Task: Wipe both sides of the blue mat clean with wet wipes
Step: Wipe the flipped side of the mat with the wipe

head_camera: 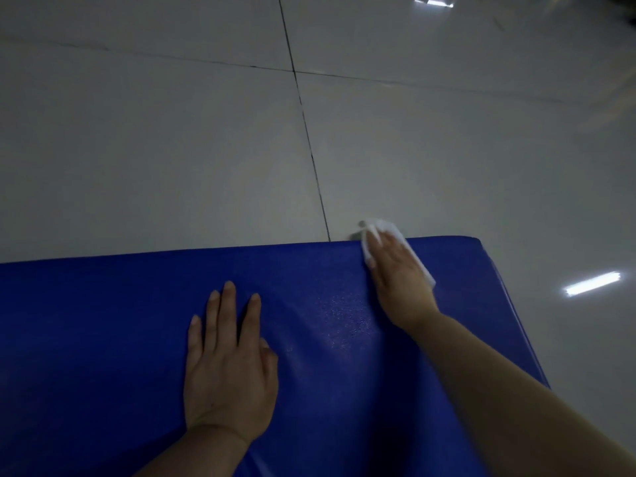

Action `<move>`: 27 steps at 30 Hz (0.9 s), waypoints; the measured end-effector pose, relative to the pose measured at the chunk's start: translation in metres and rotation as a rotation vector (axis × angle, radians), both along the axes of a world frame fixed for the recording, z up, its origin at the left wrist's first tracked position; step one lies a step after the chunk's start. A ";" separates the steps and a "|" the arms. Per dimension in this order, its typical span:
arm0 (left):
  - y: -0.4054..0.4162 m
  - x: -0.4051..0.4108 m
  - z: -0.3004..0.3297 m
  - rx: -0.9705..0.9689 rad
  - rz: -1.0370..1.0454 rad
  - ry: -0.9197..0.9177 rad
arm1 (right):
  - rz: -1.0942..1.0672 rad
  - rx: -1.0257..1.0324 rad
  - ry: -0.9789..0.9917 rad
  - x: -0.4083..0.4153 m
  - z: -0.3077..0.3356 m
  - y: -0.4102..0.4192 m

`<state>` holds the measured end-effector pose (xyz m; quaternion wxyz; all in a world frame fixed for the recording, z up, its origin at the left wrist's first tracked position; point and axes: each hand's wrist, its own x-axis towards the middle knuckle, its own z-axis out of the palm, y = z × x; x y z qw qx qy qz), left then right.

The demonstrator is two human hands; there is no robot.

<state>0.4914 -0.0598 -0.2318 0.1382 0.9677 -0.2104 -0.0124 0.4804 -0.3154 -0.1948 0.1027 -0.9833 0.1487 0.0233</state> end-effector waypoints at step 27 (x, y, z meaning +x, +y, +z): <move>0.000 0.000 0.001 -0.003 -0.011 0.002 | -0.442 0.010 -0.009 -0.038 -0.018 -0.052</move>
